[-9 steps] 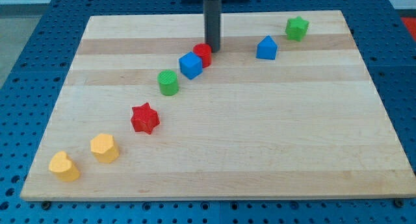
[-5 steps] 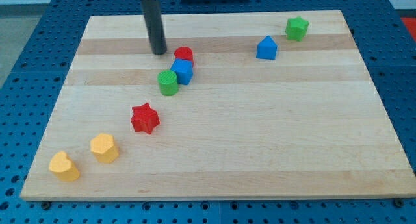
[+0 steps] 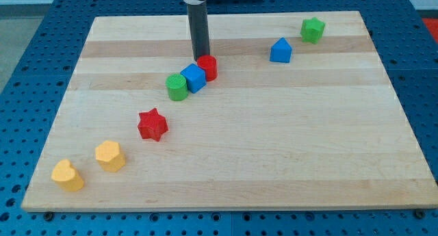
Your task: Move the blue cube to right side of green circle
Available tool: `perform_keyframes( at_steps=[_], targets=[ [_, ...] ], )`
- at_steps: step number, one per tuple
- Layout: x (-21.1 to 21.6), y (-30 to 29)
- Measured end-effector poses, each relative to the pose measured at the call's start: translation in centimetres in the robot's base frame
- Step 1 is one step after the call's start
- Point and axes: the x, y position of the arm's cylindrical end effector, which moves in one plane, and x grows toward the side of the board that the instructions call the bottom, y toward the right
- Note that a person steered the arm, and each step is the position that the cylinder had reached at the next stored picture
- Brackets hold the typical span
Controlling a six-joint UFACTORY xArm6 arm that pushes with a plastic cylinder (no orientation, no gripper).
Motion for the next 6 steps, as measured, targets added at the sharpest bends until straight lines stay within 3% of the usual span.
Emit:
perform_keyframes(
  at_steps=[1, 3, 6],
  targets=[
    [-0.2, -2.7],
    [4.8, -4.1],
    [5.3, 3.7]
  ],
)
